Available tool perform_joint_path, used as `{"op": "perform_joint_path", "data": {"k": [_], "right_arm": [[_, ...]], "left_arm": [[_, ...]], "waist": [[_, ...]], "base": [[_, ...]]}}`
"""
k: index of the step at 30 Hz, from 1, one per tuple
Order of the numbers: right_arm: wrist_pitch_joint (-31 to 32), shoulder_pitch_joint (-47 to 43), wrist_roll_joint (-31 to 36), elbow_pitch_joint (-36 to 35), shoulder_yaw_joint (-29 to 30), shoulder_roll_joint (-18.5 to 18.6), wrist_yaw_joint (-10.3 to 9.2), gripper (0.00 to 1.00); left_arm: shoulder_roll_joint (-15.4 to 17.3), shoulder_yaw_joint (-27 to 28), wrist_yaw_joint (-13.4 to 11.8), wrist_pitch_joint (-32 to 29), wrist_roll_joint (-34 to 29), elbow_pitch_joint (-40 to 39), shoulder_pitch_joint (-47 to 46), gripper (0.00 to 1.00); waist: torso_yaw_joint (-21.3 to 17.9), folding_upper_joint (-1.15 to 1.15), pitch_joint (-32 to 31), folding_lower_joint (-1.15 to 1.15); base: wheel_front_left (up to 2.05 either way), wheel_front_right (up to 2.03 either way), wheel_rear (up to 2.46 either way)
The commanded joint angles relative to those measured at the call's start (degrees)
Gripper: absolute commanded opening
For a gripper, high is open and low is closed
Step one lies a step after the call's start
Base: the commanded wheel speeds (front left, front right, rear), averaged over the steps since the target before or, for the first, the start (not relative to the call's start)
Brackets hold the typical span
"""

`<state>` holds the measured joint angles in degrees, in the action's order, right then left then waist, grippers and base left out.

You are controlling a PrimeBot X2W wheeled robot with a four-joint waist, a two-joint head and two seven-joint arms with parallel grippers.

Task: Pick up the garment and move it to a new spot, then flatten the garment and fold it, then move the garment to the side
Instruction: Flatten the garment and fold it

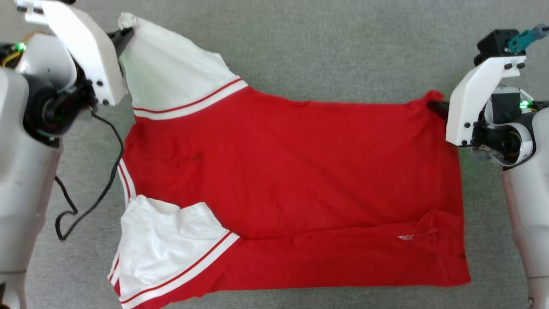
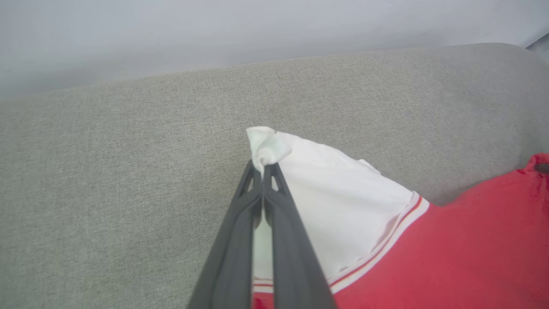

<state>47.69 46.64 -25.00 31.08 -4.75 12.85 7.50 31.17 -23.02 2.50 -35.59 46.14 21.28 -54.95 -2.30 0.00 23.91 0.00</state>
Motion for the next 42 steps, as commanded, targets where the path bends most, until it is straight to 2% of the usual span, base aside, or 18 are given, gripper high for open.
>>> {"op": "perform_joint_path", "data": {"k": [1, 4, 7, 15, 16, 17, 22, 23, 24, 25, 26, 27, 30, 35, 38, 42], "right_arm": [[-1.3, -1.1, -0.2, -1.4, 0.2, 0.3, -0.02, 0.00], [-3.1, -3.8, -0.9, -4.4, 0.5, 0.7, -0.02, 0.00], [-4.4, -7.5, -1.7, -7.5, 1.3, 1.3, -0.02, 0.00], [-6.2, -22.2, -2.9, -15.5, 5.8, 0.5, -0.02, 0.00], [-6.3, -24.3, -3.1, -16.1, 6.3, 0.2, -0.02, 0.00], [-7.0, -29.4, -3.5, -18.0, 7.6, -1.1, -0.02, 0.00], [-8.0, -35.4, -3.5, -18.5, 9.0, -2.8, -0.02, 0.00], [-8.3, -36.7, -3.7, -18.2, 9.2, -3.4, -0.02, 0.04], [-8.5, -37.8, -3.8, -17.9, 9.3, -3.8, -0.02, 0.29], [-9.0, -38.9, -3.5, -17.5, 9.1, -3.8, -0.02, 0.65], [-9.8, -39.7, -3.5, -17.2, 9.1, -3.9, -0.02, 1.00], [-10.5, -40.5, -4.0, -16.7, 9.3, -4.3, -0.02, 1.00], [-14.1, -42.7, -4.1, -16.6, 8.6, -4.6, -0.02, 1.00], [-20.3, -45.4, -4.4, -19.8, 7.2, -4.0, -0.02, 1.00], [-22.5, -46.6, -4.7, -22.5, 6.8, -3.3, -0.02, 1.00], [-21.8, -47.2, -4.3, -25.6, 7.9, -2.1, -0.02, 1.00]], "left_arm": [[0.2, 0.6, 0.1, 1.1, 0.4, -0.4, 1.7, 0.00], [0.4, 1.9, 0.3, 4.4, 1.2, -1.8, 5.7, 0.00], [0.9, 3.0, -0.9, 7.3, 2.0, -4.1, 11.1, 0.00], [2.1, 6.6, -6.2, 12.9, 4.5, -14.0, 30.3, 0.00], [1.8, 6.6, -6.9, 13.3, 4.8, -15.1, 33.2, 0.00], [1.3, 7.4, -9.1, 14.4, 6.1, -17.7, 40.9, 0.00], [-0.8, 7.5, -10.9, 15.1, 8.8, -18.7, 49.6, 0.00], [-1.2, 7.0, -11.1, 14.8, 9.1, -18.4, 51.4, 0.00], [-2.2, 6.5, -11.0, 14.5, 10.3, -18.2, 52.7, 0.00], [-3.2, 6.0, -10.4, 13.9, 11.6, -17.9, 54.0, 0.05], [-3.1, 5.6, -10.0, 13.6, 11.6, -17.4, 54.7, 0.66], [-3.1, 5.9, -9.8, 14.2, 11.6, -17.0, 54.9, 1.00], [-4.8, 5.8, -9.4, 16.7, 11.4, -16.4, 55.4, 1.00], [-5.0, 5.9, -8.3, 22.5, 8.1, -17.4, 55.5, 1.00], [-5.6, 5.8, -9.0, 26.8, 5.1, -19.0, 55.4, 1.00], [-6.9, 6.3, -11.5, 33.9, 0.1, -21.7, 54.9, 1.00]], "waist": [[0.3, 0.00, -2.1, 0.00], [0.6, 0.00, -4.9, 0.00], [1.0, 0.00, -7.9, 0.00], [2.1, 0.00, -13.6, 0.00], [2.3, 0.00, -14.3, 0.00], [2.4, 0.00, -15.4, 0.00], [2.4, 0.00, -16.4, 0.00], [2.4, 0.00, -16.5, 0.00], [2.4, 0.00, -16.6, 0.00], [2.4, 0.00, -16.7, 0.00], [2.5, 0.00, -16.8, 0.00], [2.5, 0.00, -16.8, 0.00], [2.6, 0.00, -17.5, 0.00], [2.0, 0.00, -19.6, 0.00], [1.4, 0.00, -21.3, 0.00], [1.1, 0.00, -23.5, 0.00]], "base": [[0.00, 0.00, 0.00], [0.00, 0.00, 0.00], [0.00, 0.00, 0.00], [0.00, 0.00, 0.00], [0.00, 0.00, 0.00], [0.00, 0.00, 0.00], [0.00, 0.00, 0.00], [0.00, 0.00, 0.00], [0.00, 0.00, 0.00], [0.00, 0.00, 0.00], [0.00, 0.00, 0.00], [0.00, 0.00, 0.00], [0.00, 0.00, 0.00], [0.00, 0.00, 0.00], [0.00, 0.00, 0.00], [0.00, 0.00, 0.00]]}}
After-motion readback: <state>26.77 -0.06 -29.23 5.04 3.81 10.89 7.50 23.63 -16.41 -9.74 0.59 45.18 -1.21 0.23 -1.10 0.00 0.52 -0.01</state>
